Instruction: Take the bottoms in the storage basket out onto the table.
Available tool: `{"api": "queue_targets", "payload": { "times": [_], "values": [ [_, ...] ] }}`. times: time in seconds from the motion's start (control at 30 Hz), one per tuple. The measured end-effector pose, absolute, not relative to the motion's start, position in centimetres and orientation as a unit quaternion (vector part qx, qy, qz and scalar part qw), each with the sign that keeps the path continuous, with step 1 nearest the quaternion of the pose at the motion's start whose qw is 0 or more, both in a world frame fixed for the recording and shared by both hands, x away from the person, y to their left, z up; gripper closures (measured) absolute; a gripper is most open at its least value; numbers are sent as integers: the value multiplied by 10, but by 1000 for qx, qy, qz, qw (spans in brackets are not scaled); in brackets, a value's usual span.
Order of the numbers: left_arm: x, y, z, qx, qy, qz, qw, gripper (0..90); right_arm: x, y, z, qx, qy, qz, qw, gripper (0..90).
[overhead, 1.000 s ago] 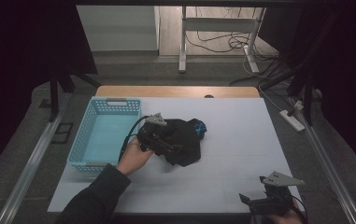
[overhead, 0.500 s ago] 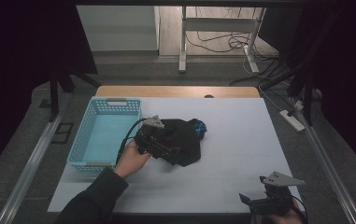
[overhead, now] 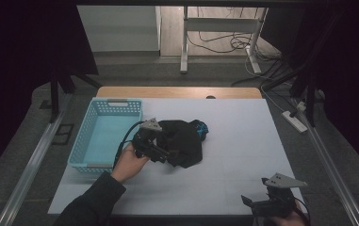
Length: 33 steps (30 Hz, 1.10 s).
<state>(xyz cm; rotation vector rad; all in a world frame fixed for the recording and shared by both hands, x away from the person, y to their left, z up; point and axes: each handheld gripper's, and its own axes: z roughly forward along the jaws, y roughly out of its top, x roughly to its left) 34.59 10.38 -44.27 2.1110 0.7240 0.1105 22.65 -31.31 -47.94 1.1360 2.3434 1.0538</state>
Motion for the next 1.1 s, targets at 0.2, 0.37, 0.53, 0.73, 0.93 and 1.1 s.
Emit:
{"api": "queue_targets", "payload": {
  "times": [0.2,0.37,0.53,0.73,0.93,1.1],
  "values": [
    [342,109,-444,847,296,42,439,0,227,-313,-479,399,823,370,166,6],
    [338,112,-445,845,299,37,442,0,227,-313,-479,398,823,371,165,6],
    [334,114,-444,843,300,37,445,0,226,-313,-479,398,823,371,165,6],
    [329,119,-445,838,310,41,447,0,227,-313,-479,398,823,371,165,5],
    [324,125,-446,834,316,45,450,0,227,-313,-479,397,823,371,165,5],
    [322,130,-449,831,321,46,452,0,226,-313,-479,397,824,370,165,6]
  ]
}}
